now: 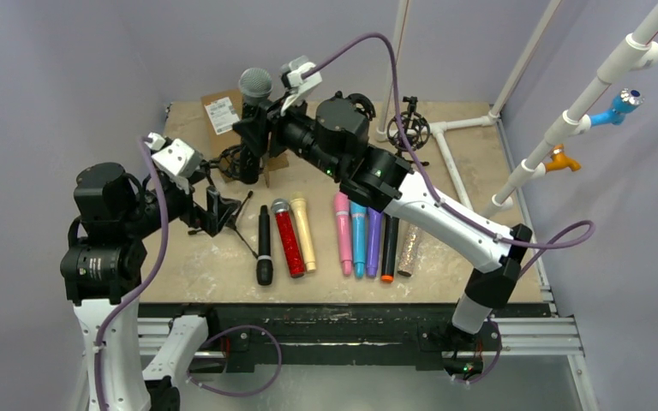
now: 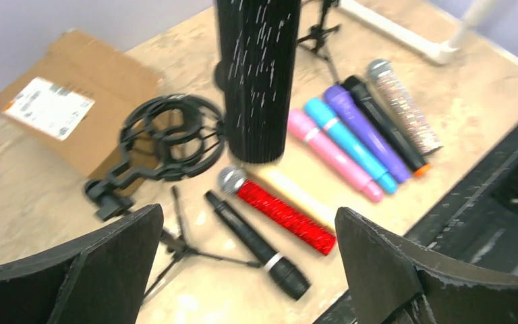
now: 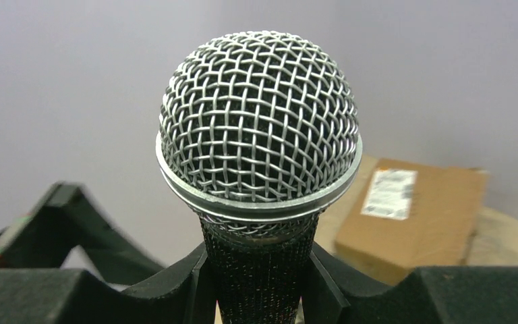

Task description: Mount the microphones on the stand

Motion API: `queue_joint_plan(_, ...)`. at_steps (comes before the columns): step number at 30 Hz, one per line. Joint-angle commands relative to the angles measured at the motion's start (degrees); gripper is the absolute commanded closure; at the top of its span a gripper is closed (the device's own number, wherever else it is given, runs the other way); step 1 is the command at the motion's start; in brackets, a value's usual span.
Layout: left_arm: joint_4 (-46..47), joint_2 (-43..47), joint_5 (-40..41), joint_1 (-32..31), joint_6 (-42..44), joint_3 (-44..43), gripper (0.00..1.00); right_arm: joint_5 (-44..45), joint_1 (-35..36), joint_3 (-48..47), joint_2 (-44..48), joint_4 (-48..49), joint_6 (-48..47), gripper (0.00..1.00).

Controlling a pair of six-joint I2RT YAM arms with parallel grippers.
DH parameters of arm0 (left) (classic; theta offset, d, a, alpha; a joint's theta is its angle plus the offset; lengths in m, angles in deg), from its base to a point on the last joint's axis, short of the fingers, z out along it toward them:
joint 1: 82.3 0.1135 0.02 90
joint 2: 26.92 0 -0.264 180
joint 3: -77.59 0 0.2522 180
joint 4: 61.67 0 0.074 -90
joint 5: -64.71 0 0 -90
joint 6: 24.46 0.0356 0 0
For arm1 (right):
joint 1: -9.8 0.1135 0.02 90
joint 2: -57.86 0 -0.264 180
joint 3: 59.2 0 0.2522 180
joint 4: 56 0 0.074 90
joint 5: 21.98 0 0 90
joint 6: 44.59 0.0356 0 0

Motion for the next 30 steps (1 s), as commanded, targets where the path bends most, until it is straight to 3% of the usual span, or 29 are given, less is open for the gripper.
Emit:
queue_joint_plan(1, -4.37, -3.25, 12.54, 0.43, 4.52, -1.47, 0.01, 5.27, -4.91, 0.59, 2.95, 8.53, -2.00, 0.95)
queue_joint_plan(7, -2.83, -4.56, 14.60, 4.92, 7.44, 2.37, 0.17, 5.61, -7.09, 0.82, 1.23, 13.38, -0.34, 0.97)
queue_joint_plan(14, 0.96, -7.78, 10.53, 9.30, 7.71, 5.47, 0.39, 3.39, -7.35, -0.54, -1.76, 15.30, 1.60, 0.97)
queue_joint_plan(20, 4.85, -8.70, 7.38, 9.30, 6.79, 8.16, 0.40, 1.22, -7.35, -1.00, -3.95, 15.99, 2.57, 0.98)
queue_joint_plan(30, 9.61, -10.41, 9.59, 9.31, 7.35, 12.12, 0.47, 1.50, -7.35, 0.41, -6.21, 16.33, 3.08, 1.00)
